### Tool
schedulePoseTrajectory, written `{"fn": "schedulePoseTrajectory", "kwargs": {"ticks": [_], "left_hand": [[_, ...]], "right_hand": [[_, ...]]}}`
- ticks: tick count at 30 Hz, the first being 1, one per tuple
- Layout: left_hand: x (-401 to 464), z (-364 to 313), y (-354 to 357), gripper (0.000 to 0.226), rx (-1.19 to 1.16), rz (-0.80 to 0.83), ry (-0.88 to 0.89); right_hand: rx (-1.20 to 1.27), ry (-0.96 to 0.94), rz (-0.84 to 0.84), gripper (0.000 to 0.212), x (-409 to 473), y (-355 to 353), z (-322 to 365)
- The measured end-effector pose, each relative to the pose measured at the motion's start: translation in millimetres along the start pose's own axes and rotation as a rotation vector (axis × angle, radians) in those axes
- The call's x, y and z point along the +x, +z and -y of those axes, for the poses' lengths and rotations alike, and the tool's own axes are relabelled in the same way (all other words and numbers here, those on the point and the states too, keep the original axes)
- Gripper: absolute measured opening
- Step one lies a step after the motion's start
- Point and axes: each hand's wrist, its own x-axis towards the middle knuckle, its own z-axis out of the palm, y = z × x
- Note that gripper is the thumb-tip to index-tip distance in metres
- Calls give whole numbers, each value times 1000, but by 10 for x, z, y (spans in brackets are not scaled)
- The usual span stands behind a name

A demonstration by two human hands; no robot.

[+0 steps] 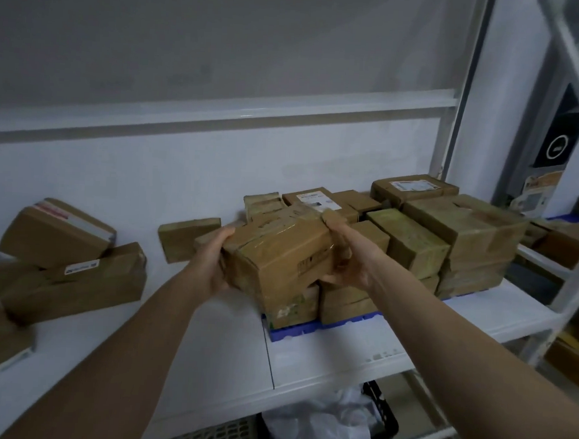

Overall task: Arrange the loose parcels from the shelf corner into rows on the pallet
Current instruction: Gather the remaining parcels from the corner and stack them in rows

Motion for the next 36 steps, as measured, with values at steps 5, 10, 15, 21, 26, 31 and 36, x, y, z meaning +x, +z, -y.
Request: {"fn": "schedulePoseTrajectory", "kwargs": {"ticks": [5,10,15,21,26,31,36], "left_hand": [[149,-37,264,76,-193,-152,109],[222,-97,678,73,-145,-74,157],[271,-14,932,81,6,104,237],[452,124,833,115,161,108,313],[475,170,620,114,68,61,257],[441,99,509,111,23,53,239],[366,109,408,102,61,96,211]], "right_hand": [[116,-70,21,62,114,-65,89],[113,-154,-59,53,177,-284,377],[109,-142,-79,48,232,-542,502],[-7,-103,-35,44,296,-676,471],[-97,-179,-93,43,440,-624,416],[-263,-270,-363,34,575,-609,354],[-1049,-633,-571,19,718,-800,287]]}}
